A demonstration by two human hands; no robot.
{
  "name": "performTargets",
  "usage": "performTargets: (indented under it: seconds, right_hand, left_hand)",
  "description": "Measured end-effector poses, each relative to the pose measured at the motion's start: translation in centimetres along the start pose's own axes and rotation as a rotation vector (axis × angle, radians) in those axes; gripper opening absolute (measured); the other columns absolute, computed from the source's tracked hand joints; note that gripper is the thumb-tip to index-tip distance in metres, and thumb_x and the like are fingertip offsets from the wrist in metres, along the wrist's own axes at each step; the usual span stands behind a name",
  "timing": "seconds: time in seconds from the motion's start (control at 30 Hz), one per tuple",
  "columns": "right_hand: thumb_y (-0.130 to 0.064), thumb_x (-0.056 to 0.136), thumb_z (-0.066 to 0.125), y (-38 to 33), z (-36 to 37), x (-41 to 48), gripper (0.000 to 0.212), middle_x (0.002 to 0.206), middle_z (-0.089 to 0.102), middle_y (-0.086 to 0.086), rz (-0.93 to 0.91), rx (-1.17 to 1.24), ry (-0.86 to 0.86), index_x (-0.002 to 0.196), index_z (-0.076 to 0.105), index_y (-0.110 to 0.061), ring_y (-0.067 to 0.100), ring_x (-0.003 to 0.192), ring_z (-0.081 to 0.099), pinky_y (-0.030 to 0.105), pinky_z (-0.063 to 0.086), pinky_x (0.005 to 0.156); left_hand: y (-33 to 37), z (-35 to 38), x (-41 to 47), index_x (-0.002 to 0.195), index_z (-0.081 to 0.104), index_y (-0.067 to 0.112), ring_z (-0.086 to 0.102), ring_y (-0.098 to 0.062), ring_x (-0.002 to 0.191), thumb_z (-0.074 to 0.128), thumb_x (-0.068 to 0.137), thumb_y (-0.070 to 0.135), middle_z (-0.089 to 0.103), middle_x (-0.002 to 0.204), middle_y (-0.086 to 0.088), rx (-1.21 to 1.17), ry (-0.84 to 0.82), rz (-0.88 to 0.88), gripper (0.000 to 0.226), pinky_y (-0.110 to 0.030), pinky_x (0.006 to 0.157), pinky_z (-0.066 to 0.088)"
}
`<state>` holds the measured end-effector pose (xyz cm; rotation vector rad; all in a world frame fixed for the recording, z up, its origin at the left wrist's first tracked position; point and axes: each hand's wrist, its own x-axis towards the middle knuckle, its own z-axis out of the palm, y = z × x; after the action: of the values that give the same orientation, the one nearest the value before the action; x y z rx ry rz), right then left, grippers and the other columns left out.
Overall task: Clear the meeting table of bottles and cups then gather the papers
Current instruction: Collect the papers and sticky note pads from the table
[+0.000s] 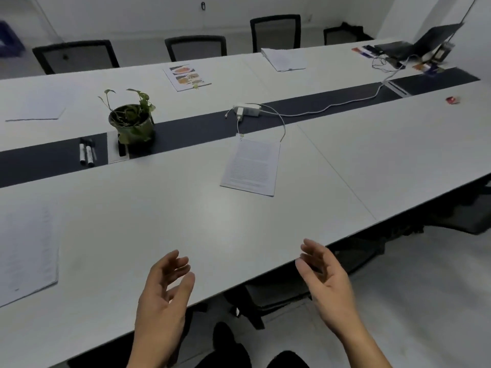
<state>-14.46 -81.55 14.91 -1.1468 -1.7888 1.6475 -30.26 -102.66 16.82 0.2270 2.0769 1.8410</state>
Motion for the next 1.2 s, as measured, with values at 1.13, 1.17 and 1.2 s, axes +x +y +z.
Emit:
performTargets:
  seconds: [1.13, 1.17, 1.2]
  right_hand:
    - [-0.043, 0.064, 0.088, 12.4, 9.6, 29.5, 0.087, 0.131, 0.055, 0.011, 0.663, -0.602, 0.022, 0.134, 0.046, -0.010, 0.033, 0.114, 0.059, 0.037, 0.049, 0.080]
    - [-0.042, 0.064, 0.088, 12.3, 9.6, 29.1, 0.089, 0.134, 0.049, 0.014, 0.685, -0.634, 0.016, 0.135, 0.045, -0.011, 0.035, 0.117, 0.056, 0.040, 0.050, 0.082]
    - [-0.040, 0.064, 0.088, 12.3, 9.6, 28.8, 0.087, 0.135, 0.044, 0.016, 0.692, -0.656, 0.011, 0.134, 0.045, -0.011, 0.037, 0.117, 0.053, 0.041, 0.051, 0.083]
  left_hand:
    - [-0.1, 9.3, 7.3, 0.123, 0.057, 0.032, 0.064, -0.009, 0.111, 0.060, 0.091, 0.000, 0.068, 0.114, 0.012, 0.088, 0.274, -0.268, 0.045, -0.025, 0.088, 0.054]
    - [0.0, 9.4, 7.3, 0.123, 0.057, 0.032, 0.064, -0.009, 0.112, 0.060, 0.092, 0.001, 0.068, 0.114, 0.013, 0.092, 0.266, -0.262, 0.044, -0.028, 0.088, 0.052]
    - [0.2, 9.5, 7.3, 0.123, 0.057, 0.033, 0.064, -0.009, 0.112, 0.061, 0.092, 0.002, 0.068, 0.114, 0.013, 0.096, 0.263, -0.256, 0.044, -0.028, 0.089, 0.049]
